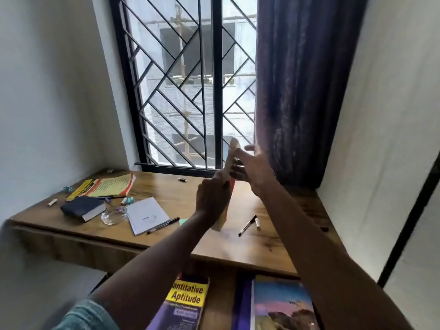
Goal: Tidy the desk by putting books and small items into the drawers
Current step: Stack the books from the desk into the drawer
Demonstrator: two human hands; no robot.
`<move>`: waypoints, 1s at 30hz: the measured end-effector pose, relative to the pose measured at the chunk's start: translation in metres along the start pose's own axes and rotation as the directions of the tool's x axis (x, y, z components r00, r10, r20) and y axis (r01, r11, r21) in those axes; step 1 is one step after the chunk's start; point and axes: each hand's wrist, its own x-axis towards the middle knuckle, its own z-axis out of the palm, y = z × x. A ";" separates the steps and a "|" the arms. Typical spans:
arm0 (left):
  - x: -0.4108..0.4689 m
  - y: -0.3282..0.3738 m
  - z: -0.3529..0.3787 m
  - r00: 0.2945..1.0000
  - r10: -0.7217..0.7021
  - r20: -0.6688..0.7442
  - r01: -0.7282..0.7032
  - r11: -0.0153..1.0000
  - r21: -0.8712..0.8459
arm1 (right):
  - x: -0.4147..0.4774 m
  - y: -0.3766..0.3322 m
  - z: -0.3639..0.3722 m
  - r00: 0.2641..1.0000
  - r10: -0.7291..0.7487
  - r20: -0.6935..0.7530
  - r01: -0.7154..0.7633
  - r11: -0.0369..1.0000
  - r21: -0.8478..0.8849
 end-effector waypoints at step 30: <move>-0.242 -0.166 -0.048 0.228 -0.845 0.484 0.598 -0.271 -0.754 | -0.150 0.269 0.075 0.812 0.576 -0.096 -0.534 0.799 0.276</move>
